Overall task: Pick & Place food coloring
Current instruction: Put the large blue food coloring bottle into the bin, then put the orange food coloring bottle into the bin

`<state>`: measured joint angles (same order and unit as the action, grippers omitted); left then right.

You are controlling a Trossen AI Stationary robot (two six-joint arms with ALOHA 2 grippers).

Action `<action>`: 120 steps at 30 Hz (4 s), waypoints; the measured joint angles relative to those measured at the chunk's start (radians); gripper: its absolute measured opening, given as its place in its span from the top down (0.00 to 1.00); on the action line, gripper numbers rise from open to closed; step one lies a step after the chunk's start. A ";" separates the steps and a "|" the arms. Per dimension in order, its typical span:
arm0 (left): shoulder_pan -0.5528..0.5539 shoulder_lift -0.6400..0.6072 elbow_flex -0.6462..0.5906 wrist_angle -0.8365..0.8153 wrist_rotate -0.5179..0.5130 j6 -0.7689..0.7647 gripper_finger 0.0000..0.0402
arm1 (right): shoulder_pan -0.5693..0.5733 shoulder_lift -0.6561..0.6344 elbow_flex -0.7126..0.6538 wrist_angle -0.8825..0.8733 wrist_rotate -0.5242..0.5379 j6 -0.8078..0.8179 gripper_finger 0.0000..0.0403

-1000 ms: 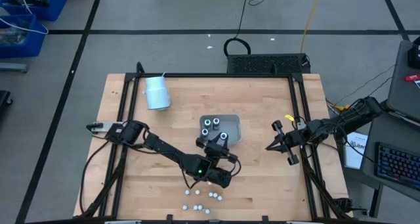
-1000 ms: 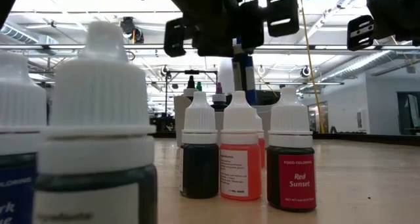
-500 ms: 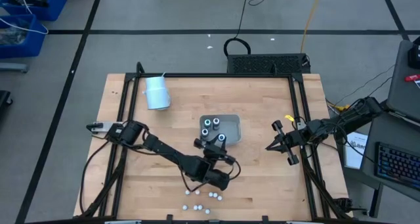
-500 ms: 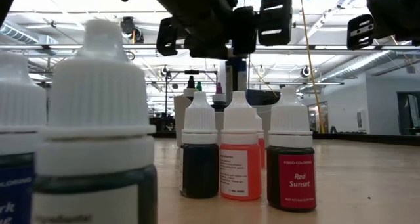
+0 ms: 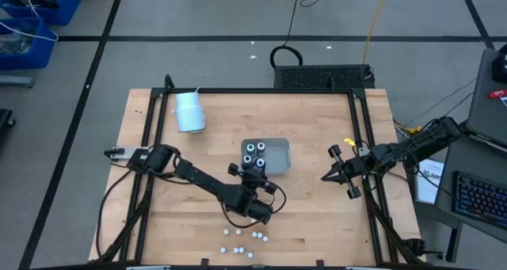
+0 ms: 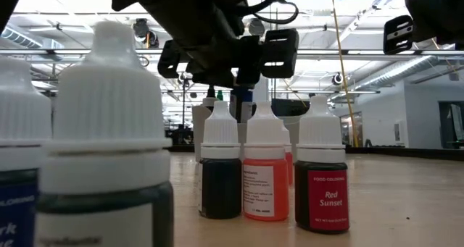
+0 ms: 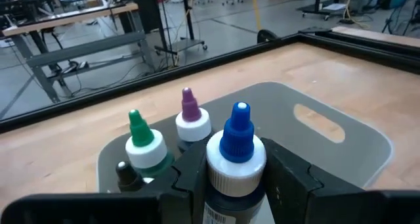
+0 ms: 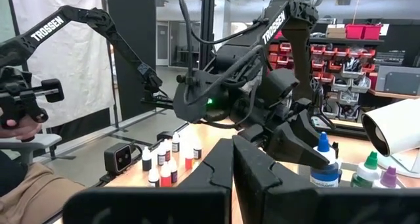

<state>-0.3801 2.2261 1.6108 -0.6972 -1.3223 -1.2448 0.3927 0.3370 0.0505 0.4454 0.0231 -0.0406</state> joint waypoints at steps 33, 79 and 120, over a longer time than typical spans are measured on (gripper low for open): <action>0.044 0.012 -0.002 -0.008 0.169 0.005 0.64 | 0.000 0.000 0.000 0.015 0.002 -0.016 1.00; 0.014 -0.068 -0.002 -0.036 0.133 0.046 0.58 | 0.000 0.000 0.000 0.025 -0.002 -0.016 1.00; 0.420 -1.049 -0.364 0.308 1.499 1.716 0.98 | 0.000 0.000 0.000 0.040 0.004 -0.076 1.00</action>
<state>0.0399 1.1768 1.2463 -0.3895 0.1767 0.4712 0.3927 0.3374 0.0509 0.4858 0.0268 -0.1169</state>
